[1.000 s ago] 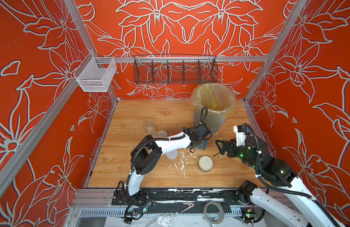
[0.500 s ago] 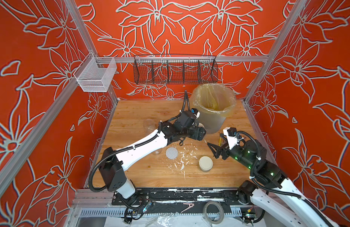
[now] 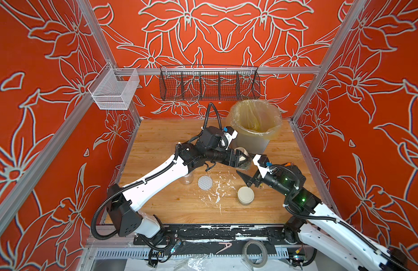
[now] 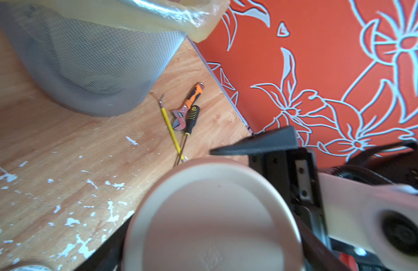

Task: Empty moldy tea leaves from jars
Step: Pick up the jar from the center of the board.

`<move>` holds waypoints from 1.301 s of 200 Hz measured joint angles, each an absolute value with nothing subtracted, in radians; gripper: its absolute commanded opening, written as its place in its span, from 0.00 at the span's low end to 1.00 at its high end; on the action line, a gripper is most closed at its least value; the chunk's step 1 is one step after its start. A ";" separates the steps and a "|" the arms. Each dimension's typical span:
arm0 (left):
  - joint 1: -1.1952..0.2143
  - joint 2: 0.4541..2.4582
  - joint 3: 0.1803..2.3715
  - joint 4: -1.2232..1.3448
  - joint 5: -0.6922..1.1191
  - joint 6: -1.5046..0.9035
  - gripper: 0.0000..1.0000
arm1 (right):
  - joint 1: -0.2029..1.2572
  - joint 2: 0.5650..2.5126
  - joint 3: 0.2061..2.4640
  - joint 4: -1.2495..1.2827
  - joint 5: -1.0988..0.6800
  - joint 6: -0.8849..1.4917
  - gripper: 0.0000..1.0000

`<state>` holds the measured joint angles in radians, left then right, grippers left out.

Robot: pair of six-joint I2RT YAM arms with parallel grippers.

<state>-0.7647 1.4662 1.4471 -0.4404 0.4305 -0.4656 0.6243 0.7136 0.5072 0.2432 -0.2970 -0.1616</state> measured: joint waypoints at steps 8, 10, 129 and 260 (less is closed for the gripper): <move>-0.765 1.463 1.447 -0.440 0.443 -0.467 0.49 | 0.624 0.728 0.507 0.265 -0.297 -0.168 0.98; -0.765 1.462 1.447 -0.440 0.447 -0.467 0.49 | 0.624 0.733 0.507 0.270 -0.297 -0.170 0.98; -0.765 1.457 1.455 -0.441 0.474 -0.495 0.49 | 0.628 0.757 0.509 0.316 -0.323 -0.200 0.85; -0.764 1.459 1.457 -0.447 0.480 -0.516 0.51 | 0.631 0.763 0.544 0.304 -0.323 -0.160 0.69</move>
<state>-0.7639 1.4586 1.4567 -0.4473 0.4797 -0.5163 0.6308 0.7628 0.5438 0.3042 -0.3233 -0.1596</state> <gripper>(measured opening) 0.835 0.837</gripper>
